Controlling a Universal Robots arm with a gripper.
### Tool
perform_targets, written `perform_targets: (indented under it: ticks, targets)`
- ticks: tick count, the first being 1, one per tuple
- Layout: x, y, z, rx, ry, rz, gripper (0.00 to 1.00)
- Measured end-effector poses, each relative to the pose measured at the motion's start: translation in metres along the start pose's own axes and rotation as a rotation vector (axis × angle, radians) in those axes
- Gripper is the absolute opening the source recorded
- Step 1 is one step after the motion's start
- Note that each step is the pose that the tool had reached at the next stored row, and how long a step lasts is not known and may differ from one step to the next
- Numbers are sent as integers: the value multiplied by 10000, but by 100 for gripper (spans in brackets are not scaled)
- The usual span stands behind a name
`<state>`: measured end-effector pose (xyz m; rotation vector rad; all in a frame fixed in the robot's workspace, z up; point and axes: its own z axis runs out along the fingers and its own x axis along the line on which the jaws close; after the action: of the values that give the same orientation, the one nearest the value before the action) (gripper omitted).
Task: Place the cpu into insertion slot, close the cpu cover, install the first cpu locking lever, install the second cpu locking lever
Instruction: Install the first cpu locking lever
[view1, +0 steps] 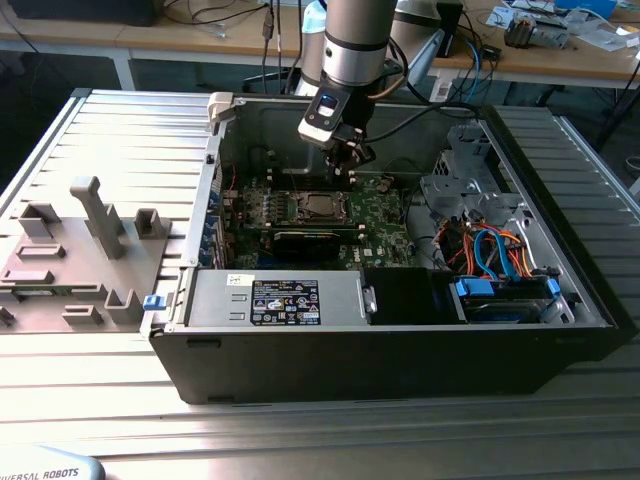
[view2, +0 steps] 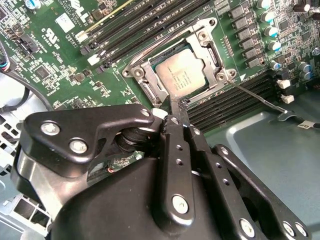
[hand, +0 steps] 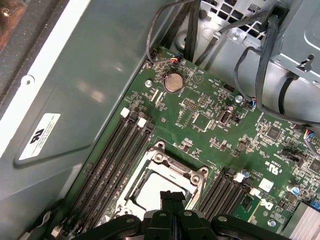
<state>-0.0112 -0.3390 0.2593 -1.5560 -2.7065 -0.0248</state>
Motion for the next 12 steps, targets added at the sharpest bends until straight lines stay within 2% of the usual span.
perform_targets:
  ticks: [12]
  targets:
    - [0,0,0,5,0,-194,11]
